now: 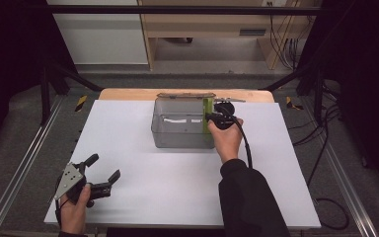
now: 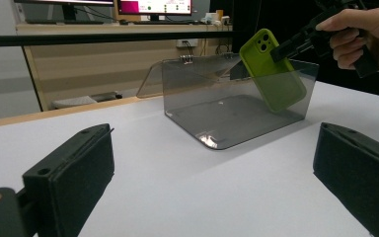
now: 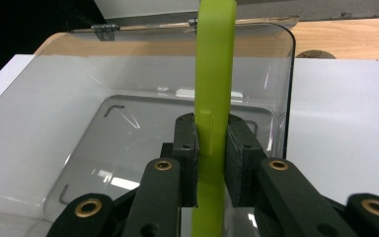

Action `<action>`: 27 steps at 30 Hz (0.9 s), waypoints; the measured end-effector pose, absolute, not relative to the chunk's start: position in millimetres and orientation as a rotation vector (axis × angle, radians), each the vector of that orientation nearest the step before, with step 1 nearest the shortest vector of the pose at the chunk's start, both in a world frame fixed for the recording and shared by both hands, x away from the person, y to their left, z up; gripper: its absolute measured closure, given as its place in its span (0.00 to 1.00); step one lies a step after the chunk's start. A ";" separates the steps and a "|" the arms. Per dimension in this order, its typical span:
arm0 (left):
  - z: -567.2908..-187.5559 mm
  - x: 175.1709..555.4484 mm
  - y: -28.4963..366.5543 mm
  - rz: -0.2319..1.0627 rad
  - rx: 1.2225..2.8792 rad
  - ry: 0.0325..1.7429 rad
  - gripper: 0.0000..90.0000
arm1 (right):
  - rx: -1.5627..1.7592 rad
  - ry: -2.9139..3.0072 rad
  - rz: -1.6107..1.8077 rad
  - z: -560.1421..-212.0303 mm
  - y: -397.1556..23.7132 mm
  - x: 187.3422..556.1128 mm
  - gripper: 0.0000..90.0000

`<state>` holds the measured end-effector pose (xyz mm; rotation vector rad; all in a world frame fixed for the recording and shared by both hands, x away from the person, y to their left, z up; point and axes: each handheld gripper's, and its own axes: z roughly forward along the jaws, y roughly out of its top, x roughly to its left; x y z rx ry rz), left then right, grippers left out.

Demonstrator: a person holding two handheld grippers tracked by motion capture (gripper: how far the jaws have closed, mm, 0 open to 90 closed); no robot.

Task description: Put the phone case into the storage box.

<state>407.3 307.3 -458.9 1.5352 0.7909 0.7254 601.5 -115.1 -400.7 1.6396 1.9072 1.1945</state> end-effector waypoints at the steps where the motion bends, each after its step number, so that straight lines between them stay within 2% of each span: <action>1: -459.0 407.3 307.2 0.724 1.536 0.790 0.02 | 1.638 1.907 1.197 -400.9 -115.0 601.6 0.86; 27: -459.1 407.5 306.3 0.726 1.542 0.787 0.02 | 1.622 1.896 1.182 -402.0 -114.8 602.2 0.86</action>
